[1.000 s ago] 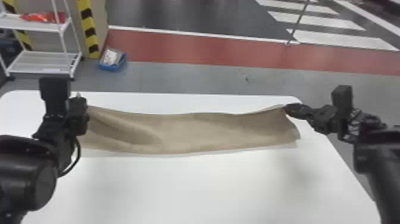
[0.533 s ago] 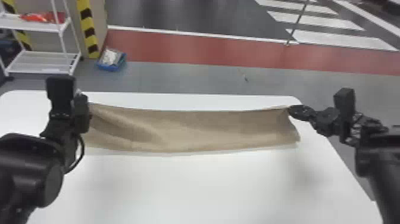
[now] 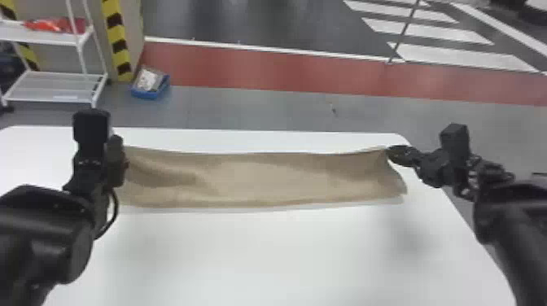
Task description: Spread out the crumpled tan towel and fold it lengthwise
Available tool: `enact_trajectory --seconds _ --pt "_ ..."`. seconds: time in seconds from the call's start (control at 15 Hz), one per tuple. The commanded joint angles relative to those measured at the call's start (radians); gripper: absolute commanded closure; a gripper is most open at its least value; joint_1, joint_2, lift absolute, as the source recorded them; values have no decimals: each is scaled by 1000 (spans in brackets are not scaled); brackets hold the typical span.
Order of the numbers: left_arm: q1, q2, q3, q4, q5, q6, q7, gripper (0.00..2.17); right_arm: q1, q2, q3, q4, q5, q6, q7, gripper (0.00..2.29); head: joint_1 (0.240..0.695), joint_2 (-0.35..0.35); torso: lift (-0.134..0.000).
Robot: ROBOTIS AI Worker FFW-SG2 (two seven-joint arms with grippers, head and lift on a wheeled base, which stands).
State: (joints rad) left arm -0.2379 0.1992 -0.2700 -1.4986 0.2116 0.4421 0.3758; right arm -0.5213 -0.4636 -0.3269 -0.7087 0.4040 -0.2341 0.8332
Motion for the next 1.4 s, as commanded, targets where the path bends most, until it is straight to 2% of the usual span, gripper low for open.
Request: enact_trajectory --seconds 0.0,0.07,0.13,0.2,0.27,0.33,0.47,0.73,0.87,1.0,1.13,1.27,1.33 --pt "-6 -6 -9 35 -3 -38 -6 1642 -9 -1 8 31 18 -24 -19 1666 684 -211 -124" --pt "-6 -6 -9 37 -5 -38 -8 1615 -9 -1 8 35 19 -24 -23 1541 685 -212 -124" --pt "-4 -6 -9 38 -8 -38 -9 1393 -8 -1 8 37 21 -21 -37 1173 687 -214 -124" --pt "-4 -6 -11 38 -21 -38 -11 792 -3 -3 8 38 24 -9 -60 451 688 -214 -124" --pt "-4 -6 -15 38 -32 -35 -8 134 0 -3 8 41 32 0 -92 -2 689 -216 -124" --pt "-4 -6 -18 38 -52 -38 2 -2 1 -3 8 41 44 19 -128 -2 689 -222 -124" --pt "3 0 -12 38 -84 -41 5 -2 4 -7 -6 41 42 25 -158 39 690 -231 -124" --pt "71 25 43 21 -86 -84 8 12 17 -16 -21 41 21 6 -158 49 695 -234 -124" --pt "137 46 77 -58 -83 -78 8 16 35 -15 -34 20 -5 6 -157 49 695 -225 -124" --pt "210 57 138 -172 -43 -35 -14 22 57 -15 -103 -15 -14 16 -131 49 695 -213 -124" --pt "235 63 161 -201 -20 -29 -32 22 76 -35 -113 -60 -77 31 -103 49 695 -214 -124" --pt "244 75 161 -213 -18 -32 -34 22 86 -70 -129 -54 -88 28 -118 49 695 -219 -124" --pt "249 75 161 -222 -11 -29 -37 22 86 -73 -116 -46 -74 28 -121 49 695 -227 -124"
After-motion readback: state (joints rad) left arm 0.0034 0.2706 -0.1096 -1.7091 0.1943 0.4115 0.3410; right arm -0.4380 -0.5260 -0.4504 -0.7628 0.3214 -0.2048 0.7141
